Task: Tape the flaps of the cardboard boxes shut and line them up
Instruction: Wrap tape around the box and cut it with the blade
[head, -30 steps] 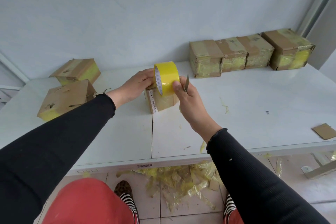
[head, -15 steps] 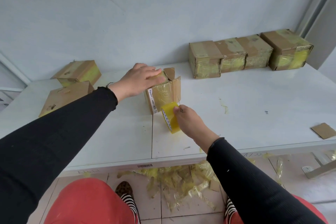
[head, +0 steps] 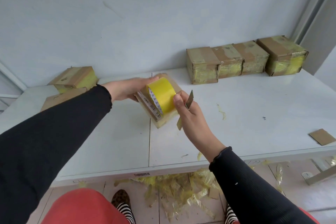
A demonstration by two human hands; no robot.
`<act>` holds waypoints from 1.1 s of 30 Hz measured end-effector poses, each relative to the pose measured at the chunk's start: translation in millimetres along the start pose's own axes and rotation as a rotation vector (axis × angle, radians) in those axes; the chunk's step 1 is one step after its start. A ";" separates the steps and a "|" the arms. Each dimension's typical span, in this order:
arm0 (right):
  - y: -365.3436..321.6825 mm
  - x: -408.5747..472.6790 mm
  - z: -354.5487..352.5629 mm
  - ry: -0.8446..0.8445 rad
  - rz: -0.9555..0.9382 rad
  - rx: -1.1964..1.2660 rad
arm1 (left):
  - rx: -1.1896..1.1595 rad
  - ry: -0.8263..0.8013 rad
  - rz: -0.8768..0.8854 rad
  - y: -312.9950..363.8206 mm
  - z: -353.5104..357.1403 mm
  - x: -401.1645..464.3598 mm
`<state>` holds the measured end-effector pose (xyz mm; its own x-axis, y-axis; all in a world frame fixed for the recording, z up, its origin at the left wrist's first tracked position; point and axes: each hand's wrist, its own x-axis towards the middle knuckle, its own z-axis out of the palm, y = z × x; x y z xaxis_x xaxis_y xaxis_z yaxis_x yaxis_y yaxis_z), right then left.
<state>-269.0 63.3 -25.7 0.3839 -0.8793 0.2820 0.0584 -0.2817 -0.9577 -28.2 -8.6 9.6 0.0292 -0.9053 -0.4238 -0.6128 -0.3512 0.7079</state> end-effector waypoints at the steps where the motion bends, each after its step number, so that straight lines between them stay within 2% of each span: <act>1: 3.9 0.6 2.3 -0.032 0.007 -0.036 | 0.037 -0.011 -0.041 -8.6 5.1 7.5; 3: 12.4 4.6 8.2 -0.082 0.042 -0.129 | 0.133 0.095 -0.081 -23.2 15.4 26.1; 6: 20.9 12.3 9.0 -0.094 0.016 -0.161 | 0.178 0.251 -0.018 -30.6 24.2 44.7; 10: 24.7 18.3 9.0 -0.104 0.013 -0.151 | 0.105 0.211 0.057 -35.9 34.1 46.5; 14: 13.7 17.4 4.2 -0.092 -0.004 -0.189 | 0.325 0.263 0.066 -42.3 41.3 43.3; 16: 5.3 13.2 -0.9 -0.079 0.027 -0.235 | 0.357 0.258 0.069 -37.3 43.4 42.1; 18: 2.5 5.1 -12.2 -0.092 0.087 -0.307 | 0.351 0.239 0.086 -32.2 44.7 39.0; 22: 3.2 -14.1 -33.7 -0.301 0.384 -0.572 | 0.373 0.229 0.125 -36.1 41.9 38.9; 25: 6.1 -17.0 -32.1 -0.334 0.480 -0.605 | 0.398 0.230 0.104 -33.6 44.3 35.8; 27: 5.4 -15.1 -30.3 -0.355 0.507 -0.588 | 0.505 0.304 0.113 -28.5 47.5 29.6; 29: 7.1 -13.1 -30.6 -0.378 0.533 -0.554 | 0.690 0.541 0.183 -20.3 50.9 19.1; 31: 8.5 -13.3 -31.1 -0.401 0.550 -0.526 | 0.659 0.751 0.298 -9.3 62.8 5.0; 32: 8.9 -13.8 -31.4 -0.404 0.555 -0.513 | 0.571 0.741 0.298 -4.2 71.8 -0.7; 33: 8.9 -14.3 -31.5 -0.403 0.558 -0.500 | 0.492 0.659 0.252 -1.3 83.1 -5.3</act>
<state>-303.1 61.3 -36.5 0.5398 -0.7623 -0.3570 -0.6148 -0.0673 -0.7858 -93.2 16.5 -36.0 0.2052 -0.9500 0.2354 -0.9308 -0.1151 0.3469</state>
